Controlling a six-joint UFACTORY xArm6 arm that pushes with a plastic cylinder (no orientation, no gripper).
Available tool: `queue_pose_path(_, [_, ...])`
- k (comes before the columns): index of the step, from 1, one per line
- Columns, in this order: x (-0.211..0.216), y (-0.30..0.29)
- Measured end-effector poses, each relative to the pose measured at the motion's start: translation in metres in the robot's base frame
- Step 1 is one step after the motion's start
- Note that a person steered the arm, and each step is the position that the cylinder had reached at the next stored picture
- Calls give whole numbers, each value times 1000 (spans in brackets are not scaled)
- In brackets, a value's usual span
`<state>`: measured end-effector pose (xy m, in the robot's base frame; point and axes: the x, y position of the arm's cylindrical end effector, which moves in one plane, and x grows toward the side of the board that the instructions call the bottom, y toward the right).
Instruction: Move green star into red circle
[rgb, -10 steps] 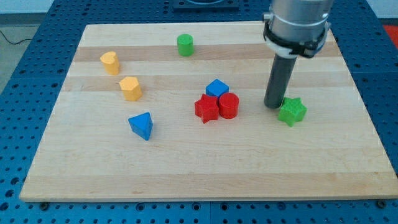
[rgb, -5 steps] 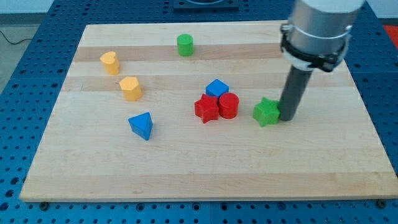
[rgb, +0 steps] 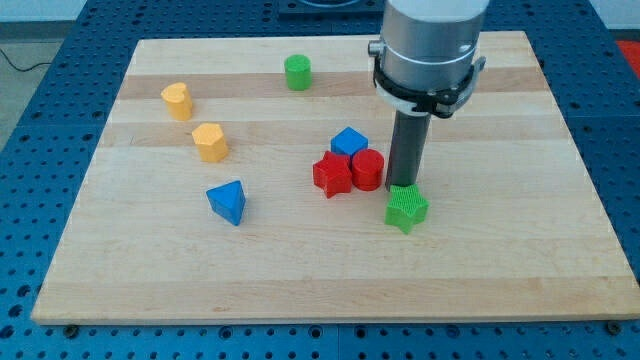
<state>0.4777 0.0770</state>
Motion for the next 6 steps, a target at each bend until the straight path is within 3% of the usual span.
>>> queue_pose_path(1, [-21, 54])
queue_pose_path(2, [-7, 106])
queue_pose_path(3, [46, 105])
queue_pose_path(4, [63, 63])
queue_pose_path(6, [26, 0])
